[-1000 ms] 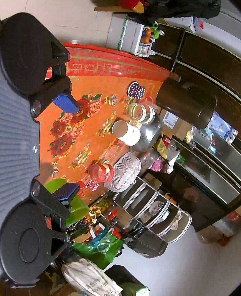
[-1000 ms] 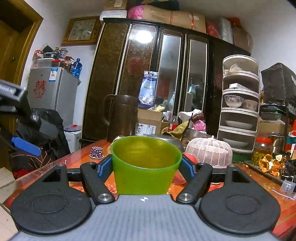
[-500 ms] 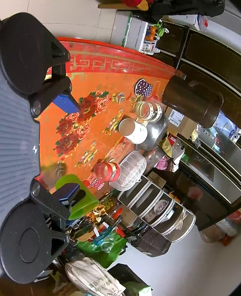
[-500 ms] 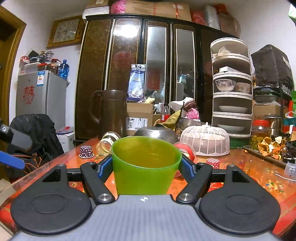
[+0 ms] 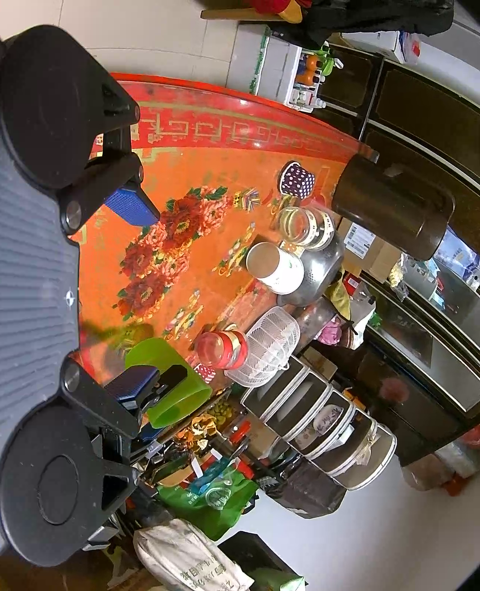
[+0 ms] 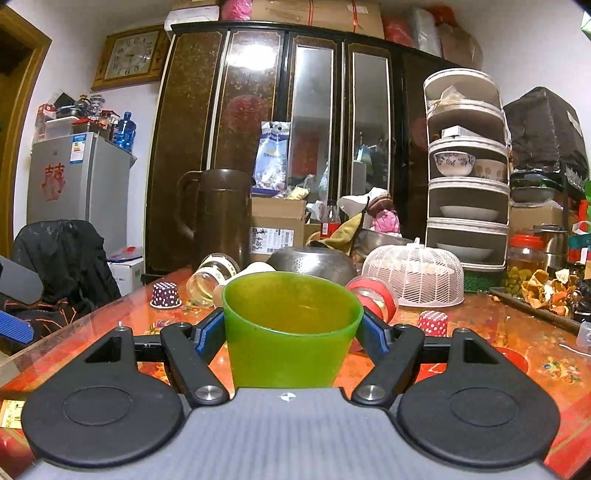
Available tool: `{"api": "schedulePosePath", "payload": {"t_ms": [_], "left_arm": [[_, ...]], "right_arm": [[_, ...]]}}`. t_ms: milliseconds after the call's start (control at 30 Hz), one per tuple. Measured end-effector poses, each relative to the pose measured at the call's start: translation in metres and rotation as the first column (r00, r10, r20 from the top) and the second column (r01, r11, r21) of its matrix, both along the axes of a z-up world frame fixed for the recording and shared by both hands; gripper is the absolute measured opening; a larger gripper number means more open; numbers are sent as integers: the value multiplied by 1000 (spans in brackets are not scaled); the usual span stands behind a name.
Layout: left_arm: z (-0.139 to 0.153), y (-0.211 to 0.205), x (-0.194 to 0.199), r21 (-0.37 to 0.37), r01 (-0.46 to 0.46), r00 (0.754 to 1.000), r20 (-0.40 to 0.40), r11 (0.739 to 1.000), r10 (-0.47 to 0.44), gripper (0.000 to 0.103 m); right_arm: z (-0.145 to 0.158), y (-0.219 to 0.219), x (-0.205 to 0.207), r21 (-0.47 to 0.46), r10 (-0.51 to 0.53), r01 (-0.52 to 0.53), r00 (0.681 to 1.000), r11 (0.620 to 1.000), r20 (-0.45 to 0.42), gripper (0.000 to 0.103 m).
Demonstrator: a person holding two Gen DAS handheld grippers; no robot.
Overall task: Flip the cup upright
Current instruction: 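Turn the green cup opening-up with the right tool and lower it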
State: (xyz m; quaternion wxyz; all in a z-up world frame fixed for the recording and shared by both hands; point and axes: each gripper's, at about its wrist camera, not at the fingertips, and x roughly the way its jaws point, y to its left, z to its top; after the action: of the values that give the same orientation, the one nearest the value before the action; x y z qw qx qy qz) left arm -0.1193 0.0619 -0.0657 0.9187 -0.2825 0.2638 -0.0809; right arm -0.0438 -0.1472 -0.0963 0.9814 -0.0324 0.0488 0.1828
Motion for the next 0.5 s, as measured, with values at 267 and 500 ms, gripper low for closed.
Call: {"api": "schedulePosePath", "payload": {"t_ms": [267,500], "left_arm": [[-6,3,4,-10,-5,1000,-26,1000,4,85],[-10,0,8,-9,3,999,-47,1000,-4,85]], "right_arm": [[-2,7,6,-35,-2,0,999,999,-50,75],[0,8,8,-46,1,-4,998,999,-63,75]]}}
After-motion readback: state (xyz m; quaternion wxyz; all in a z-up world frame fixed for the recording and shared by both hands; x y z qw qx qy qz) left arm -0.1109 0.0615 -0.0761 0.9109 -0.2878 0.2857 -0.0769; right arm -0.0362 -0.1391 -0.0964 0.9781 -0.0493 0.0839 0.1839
